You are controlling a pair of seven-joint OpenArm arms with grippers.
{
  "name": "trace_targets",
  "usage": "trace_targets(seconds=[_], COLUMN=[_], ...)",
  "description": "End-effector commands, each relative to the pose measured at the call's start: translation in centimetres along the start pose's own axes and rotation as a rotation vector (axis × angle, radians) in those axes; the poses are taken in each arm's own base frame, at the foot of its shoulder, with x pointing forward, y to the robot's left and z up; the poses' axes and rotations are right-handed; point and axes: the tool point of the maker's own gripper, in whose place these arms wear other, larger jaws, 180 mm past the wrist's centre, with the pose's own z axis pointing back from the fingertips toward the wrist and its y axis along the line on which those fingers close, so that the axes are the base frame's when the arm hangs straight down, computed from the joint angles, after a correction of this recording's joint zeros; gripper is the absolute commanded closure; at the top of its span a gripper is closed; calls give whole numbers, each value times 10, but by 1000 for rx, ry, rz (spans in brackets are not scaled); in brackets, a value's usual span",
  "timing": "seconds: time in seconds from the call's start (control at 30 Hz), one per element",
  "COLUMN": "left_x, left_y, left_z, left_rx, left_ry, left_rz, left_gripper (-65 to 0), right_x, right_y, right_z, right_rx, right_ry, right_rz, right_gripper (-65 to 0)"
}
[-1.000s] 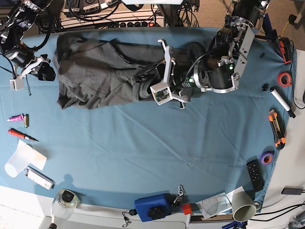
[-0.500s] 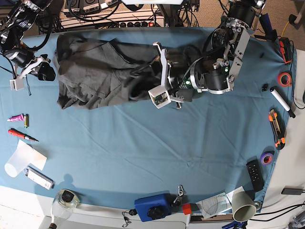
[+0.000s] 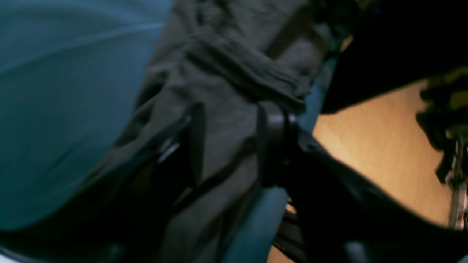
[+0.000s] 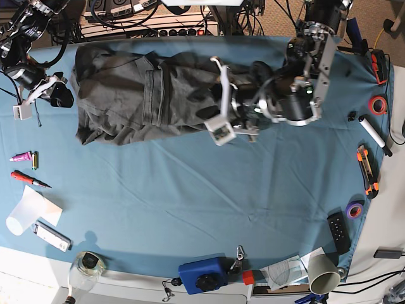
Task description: Fold the T-shirt properly
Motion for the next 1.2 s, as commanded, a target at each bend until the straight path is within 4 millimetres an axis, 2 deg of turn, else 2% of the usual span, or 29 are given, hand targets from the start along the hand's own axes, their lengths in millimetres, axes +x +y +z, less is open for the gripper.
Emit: trace_targets(seconds=[0.0,0.17,0.27,0.4,0.53,0.73,0.93,1.13,1.17], left_x=[10,-8,-24,-36,-39,-47,-51,-55,-57], left_y=[6,49,62,66,65,60,58,54,51], left_z=[9,52,76,93,95,93,92,91,90], left_rx=[30,217,270,288,284,275,272,265,256], left_ry=[-51,-95,-92,-84,-83,-69,-63,-68,-64], left_rz=[23,161,197,211,223,243,250,259,247], left_gripper=[-163,0,0,0,0,0,0,0,0], right_x=[17,18,18,24,36,38,28,27,27], right_y=[0,0,0,6,15,17,5,4,4], right_z=[7,7,7,7,8,8,7,7,7], right_rx=[-1,-1,-1,32,81,91,24,23,22], right_ry=[-50,-50,-50,-80,-133,-142,-87,-83,-82], right_rz=[31,31,31,26,23,23,34,33,33], right_gripper=[-189,-189,-188,-186,-187,-187,-190,-194,-219])
